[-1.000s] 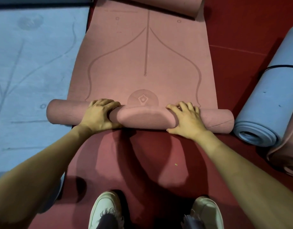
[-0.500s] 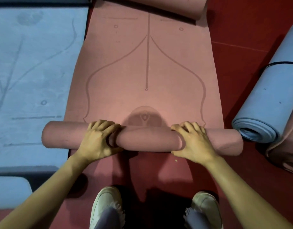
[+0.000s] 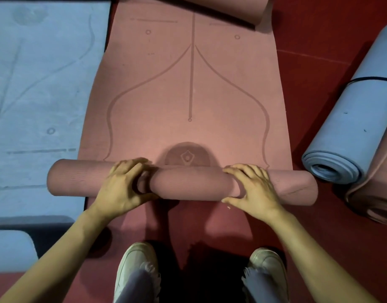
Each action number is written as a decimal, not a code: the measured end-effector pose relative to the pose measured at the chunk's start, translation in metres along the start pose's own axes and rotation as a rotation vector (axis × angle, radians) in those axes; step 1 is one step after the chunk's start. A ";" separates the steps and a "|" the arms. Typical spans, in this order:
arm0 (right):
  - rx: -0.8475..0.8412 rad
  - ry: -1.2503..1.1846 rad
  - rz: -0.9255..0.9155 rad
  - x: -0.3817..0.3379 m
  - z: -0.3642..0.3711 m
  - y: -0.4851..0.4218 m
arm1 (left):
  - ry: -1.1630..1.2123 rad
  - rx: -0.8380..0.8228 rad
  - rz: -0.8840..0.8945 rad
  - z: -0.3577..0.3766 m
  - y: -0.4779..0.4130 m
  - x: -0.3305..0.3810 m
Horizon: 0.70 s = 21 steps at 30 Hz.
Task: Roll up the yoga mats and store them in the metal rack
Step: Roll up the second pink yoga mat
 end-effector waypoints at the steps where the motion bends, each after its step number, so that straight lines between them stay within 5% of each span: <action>1: 0.009 -0.023 0.005 0.002 0.000 -0.001 | -0.030 0.023 0.000 -0.002 0.001 0.000; 21: 0.075 0.032 0.054 -0.004 0.000 -0.008 | -0.150 0.112 0.007 0.005 -0.010 0.000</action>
Point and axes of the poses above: each hand's wrist, its own y-axis away from the middle knuckle, its own z-axis out of the palm, x = y × z, the point moved 9 cm from there along -y, towards the middle knuckle, and after that the axes turned 4 degrees about -x, right-handed, at the moved point
